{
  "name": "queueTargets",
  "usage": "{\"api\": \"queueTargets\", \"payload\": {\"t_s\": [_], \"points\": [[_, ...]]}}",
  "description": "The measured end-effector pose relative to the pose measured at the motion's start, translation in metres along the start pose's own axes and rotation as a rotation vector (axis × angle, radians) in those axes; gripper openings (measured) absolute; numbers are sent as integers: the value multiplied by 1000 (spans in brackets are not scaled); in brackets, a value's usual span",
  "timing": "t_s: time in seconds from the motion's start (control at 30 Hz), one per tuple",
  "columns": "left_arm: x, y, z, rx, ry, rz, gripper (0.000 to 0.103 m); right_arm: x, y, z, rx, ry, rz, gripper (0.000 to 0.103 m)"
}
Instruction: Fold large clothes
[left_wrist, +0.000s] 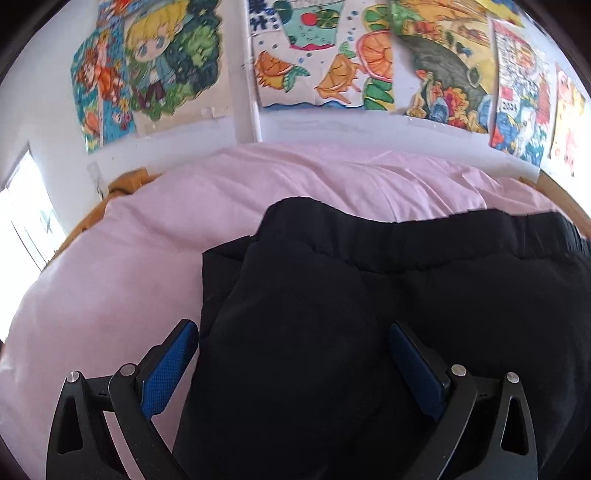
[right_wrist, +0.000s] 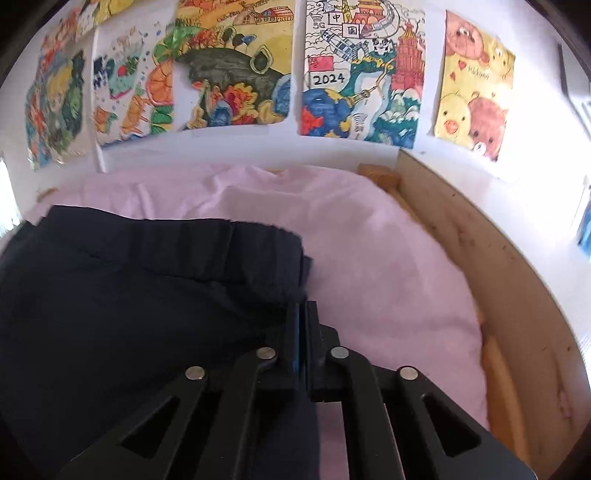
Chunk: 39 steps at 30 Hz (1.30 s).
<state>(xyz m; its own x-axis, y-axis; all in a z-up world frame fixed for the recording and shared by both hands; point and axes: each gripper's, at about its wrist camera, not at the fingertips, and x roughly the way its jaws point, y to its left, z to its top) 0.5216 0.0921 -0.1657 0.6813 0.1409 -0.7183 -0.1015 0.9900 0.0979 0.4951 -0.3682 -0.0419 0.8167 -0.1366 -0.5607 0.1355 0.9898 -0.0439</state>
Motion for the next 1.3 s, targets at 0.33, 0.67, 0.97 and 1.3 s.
{"api": "queueTargets", "payload": {"t_s": [0.33, 0.67, 0.97, 1.3], "points": [[-115, -49, -3, 130, -153, -371, 102, -75, 21, -4, -52, -140, 134, 54], [-94, -127, 7, 321, -118, -356, 103, -63, 76, -19, -221, -124, 303, 61], [-49, -140, 34, 268, -79, -306, 103, 7, 98, 4, -215, 20, 245, 61], [-22, -138, 38, 244, -17, -340, 103, 41, 92, -6, -114, 105, 301, 63]]}}
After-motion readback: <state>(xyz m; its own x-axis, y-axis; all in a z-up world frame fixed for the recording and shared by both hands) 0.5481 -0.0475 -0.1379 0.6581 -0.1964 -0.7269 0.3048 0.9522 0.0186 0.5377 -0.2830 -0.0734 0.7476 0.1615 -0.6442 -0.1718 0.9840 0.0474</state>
